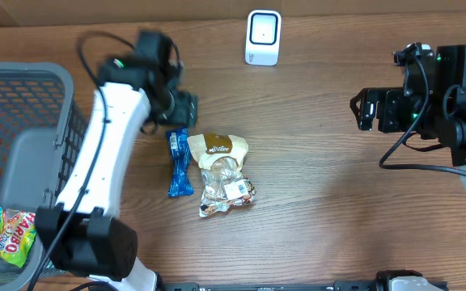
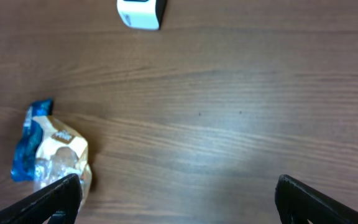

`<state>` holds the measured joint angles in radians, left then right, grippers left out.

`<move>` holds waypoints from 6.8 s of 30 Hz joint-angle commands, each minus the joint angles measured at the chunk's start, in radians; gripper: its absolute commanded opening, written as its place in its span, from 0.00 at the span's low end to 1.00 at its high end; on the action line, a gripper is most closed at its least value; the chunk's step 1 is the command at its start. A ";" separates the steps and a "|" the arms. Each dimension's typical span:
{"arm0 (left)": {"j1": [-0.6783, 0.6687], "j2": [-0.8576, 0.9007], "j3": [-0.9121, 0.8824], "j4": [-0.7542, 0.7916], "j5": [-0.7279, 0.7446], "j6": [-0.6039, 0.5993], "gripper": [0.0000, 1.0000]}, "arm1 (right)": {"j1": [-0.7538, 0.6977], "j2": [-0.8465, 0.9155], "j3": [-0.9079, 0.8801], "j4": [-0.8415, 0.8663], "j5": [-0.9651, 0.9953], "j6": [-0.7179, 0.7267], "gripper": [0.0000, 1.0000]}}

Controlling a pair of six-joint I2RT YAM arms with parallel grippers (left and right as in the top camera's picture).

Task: Scan the item barcode
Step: 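Grasp the blue snack bar from the basket and place it left of bread, then grasp the green-red gummy candy bag and place it right of bread, then grasp the mint-green packet from the basket and drop it on the candy bag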

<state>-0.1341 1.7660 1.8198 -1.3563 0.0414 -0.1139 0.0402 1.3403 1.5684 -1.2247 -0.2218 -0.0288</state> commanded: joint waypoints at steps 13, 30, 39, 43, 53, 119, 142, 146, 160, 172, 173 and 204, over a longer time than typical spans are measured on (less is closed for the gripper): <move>0.750 -0.076 0.344 -0.305 -0.165 -0.400 0.82 | 0.004 -0.003 0.015 0.004 -0.007 0.002 1.00; 1.062 -0.080 -0.449 0.180 -0.284 -0.409 0.78 | 0.004 -0.003 0.012 0.000 -0.050 0.002 1.00; 1.094 -0.079 -0.615 0.468 -0.286 -0.297 0.85 | 0.004 0.018 0.003 0.002 -0.050 0.002 1.00; 1.098 -0.070 -0.629 0.490 -0.301 -0.299 0.87 | 0.004 0.038 0.003 0.002 -0.050 0.002 1.00; 1.095 0.000 -0.640 0.520 -0.328 -0.305 0.73 | 0.004 0.077 0.003 -0.012 -0.049 0.001 0.95; -0.504 0.410 -0.060 0.273 0.285 -0.457 0.35 | 0.004 0.078 0.003 -0.024 -0.050 -0.002 0.98; 0.348 -0.114 0.655 -0.333 0.130 -0.178 0.75 | 0.004 0.078 0.003 -0.007 -0.050 -0.002 0.99; 0.568 -0.289 0.422 -0.333 -0.060 -0.198 0.83 | 0.004 0.078 0.003 -0.008 -0.050 -0.002 0.99; 1.065 -0.216 -0.248 -0.132 -0.015 -0.299 1.00 | 0.005 0.078 0.003 -0.015 -0.094 -0.002 0.99; 1.065 -0.215 -0.771 0.301 -0.128 -0.420 1.00 | 0.005 0.078 0.003 -0.021 -0.094 -0.002 0.99; 1.065 -0.215 -0.800 0.329 -0.136 -0.426 1.00 | 0.005 0.078 0.003 -0.023 -0.094 -0.002 0.99; 1.025 -0.216 -0.212 0.070 0.160 -0.300 0.04 | 0.005 0.078 0.003 -0.028 -0.094 -0.002 1.00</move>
<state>0.9092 1.5608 1.4117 -1.2186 0.1196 -0.4652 0.0402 1.4242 1.5688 -1.2575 -0.3099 -0.0261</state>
